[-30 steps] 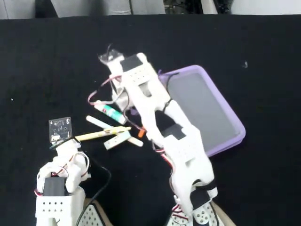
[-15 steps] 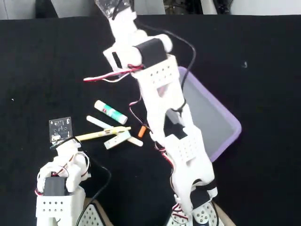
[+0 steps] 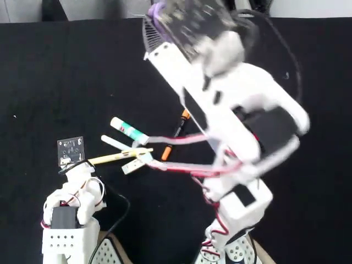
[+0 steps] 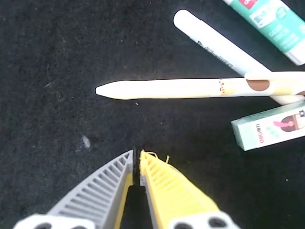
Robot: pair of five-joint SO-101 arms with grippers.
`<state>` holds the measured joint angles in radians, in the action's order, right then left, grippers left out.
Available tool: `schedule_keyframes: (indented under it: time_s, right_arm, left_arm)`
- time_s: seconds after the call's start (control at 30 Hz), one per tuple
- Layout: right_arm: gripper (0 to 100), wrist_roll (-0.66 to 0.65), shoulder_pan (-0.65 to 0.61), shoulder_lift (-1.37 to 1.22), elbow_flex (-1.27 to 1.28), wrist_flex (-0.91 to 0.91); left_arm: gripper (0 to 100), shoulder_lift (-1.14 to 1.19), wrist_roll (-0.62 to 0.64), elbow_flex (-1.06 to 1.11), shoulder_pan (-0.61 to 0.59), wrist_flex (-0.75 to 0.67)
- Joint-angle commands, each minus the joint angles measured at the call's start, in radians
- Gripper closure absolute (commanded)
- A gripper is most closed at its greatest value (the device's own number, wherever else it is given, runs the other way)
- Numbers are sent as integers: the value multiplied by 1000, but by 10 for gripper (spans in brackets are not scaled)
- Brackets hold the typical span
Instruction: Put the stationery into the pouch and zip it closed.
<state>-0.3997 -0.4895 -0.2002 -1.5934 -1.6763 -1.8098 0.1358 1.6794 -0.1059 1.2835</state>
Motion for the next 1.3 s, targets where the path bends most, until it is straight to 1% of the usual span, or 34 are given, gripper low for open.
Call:
schedule_keyframes:
  time_s: [0.0, 0.17, 0.27, 0.4, 0.5, 0.7, 0.8, 0.9, 1.07, 1.2, 1.27]
  right_arm:
    - [988, -14, -8, 102, 38, 83]
    - [988, -12, -11, 125, 170, 132]
    - [988, -11, -11, 127, 202, 155]
    - [988, -11, -11, 131, 199, 149]
    - [988, -11, -8, 153, 205, 138]
    - [988, -11, -5, 219, 205, 34]
    - [988, -11, -5, 231, 205, -26]
    - [988, -11, -5, 231, 205, -74]
    - [988, -12, 8, 237, 219, -83]
    - [988, -12, 12, 234, 222, -83]
    - [988, -12, 12, 236, 222, -83]
  left_arm:
    - [970, -6, -2, 19, 7, -12]
    - [970, -6, 3, 19, 7, -12]
    - [969, -6, 3, 19, 44, -12]
    - [969, -6, 0, 19, 168, -12]
    - [969, -6, 0, 19, 240, -12]
    - [969, -6, 5, 19, 389, -12]
    - [970, -6, 5, 19, 509, -12]
    - [970, -6, 5, 19, 601, -12]
    - [970, -6, -2, 19, 740, -12]
    - [966, -6, -3, 19, 817, -12]
    - [966, -8, -3, 1, 823, -23]
